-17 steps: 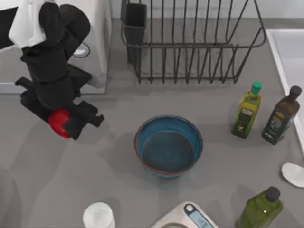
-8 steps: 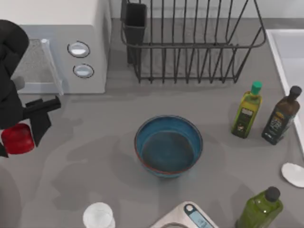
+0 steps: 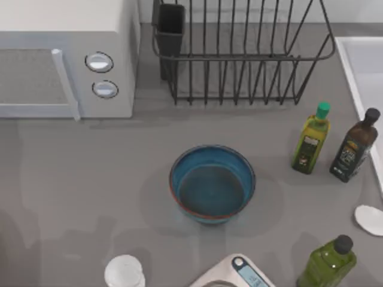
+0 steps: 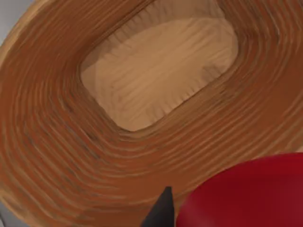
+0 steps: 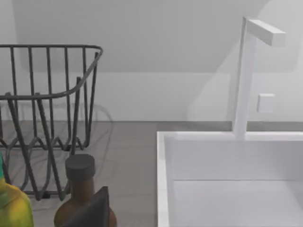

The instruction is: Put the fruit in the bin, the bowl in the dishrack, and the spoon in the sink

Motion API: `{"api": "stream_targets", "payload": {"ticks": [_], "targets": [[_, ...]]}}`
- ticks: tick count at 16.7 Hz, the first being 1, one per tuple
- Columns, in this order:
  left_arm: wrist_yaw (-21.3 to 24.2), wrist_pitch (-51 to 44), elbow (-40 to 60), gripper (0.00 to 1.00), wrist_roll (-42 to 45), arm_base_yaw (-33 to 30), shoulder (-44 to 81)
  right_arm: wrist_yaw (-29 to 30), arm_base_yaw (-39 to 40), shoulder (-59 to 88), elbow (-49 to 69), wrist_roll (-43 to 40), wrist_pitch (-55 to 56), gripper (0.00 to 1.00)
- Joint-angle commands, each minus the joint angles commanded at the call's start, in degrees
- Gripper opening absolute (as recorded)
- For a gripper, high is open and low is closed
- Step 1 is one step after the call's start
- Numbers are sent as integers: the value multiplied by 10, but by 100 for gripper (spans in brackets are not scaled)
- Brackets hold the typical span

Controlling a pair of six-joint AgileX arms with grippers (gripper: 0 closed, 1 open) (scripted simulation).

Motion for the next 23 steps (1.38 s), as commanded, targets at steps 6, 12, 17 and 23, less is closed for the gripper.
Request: {"api": "stream_targets", "payload": {"ticks": [6,12,17,23], "targets": [[-7,-19,1,0,-38,45,-40,0,0,0,0,0,0,100],[-5,25,-37,0,-32,48,-29,0,0,0,0,0,0,100],[-5,140,-123,0,-22,59,-8,0,0,0,0,0,0,100],[-5,150,-132,8,-22,60,-5,0,0,0,0,0,0,100]]}}
